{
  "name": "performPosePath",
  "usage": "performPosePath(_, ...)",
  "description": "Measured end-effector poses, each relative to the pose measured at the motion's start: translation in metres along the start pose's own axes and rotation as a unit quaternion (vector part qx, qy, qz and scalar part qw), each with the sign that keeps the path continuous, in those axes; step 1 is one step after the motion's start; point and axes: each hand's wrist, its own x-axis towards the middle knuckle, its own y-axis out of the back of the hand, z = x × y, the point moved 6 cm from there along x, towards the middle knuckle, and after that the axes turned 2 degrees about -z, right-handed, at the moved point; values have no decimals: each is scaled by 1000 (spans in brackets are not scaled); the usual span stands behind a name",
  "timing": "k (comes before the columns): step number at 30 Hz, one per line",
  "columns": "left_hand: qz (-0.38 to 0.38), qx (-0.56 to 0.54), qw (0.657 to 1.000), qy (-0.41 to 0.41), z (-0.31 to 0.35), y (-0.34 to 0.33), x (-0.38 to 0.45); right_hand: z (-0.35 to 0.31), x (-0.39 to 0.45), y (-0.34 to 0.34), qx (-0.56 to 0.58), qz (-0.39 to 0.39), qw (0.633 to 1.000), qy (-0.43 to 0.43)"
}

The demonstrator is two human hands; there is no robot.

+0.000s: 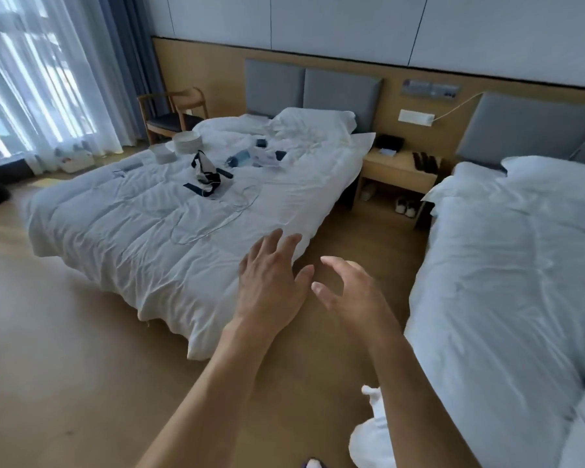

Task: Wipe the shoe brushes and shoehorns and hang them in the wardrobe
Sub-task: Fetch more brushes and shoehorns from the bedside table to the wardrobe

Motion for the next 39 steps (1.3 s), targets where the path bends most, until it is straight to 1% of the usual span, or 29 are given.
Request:
performPosePath(4,-21,5,1000,-17,-8,-27,66,16,63,-2,-2,25,1000,-18)
performPosePath(6,-27,10,999,-23,-12,-39,101,24,98,-4,2,28,999,-27)
performPosePath(9,-32,22,999,-23,-18,-52,162,28,162,-3,10,25,999,-18)
performPosePath(15,-18,23,999,-33,-10,-63,287,30,290,29,10,32,999,2)
performPosePath(20,-21,11,999,-40,-6,-91,370,49,369,48,10,48,999,-15)
performPosePath(24,-51,-2,997,-62,5,-129,438,80,421,63,11,70,996,-45)
performPosePath(32,-108,-54,980,-156,52,-214,582,157,537,108,-10,143,981,-132)
performPosePath(36,-133,-77,969,-195,76,-239,664,178,606,136,-15,174,968,-180)
performPosePath(39,-137,-91,961,-220,98,-255,721,192,651,159,-13,209,957,-201)
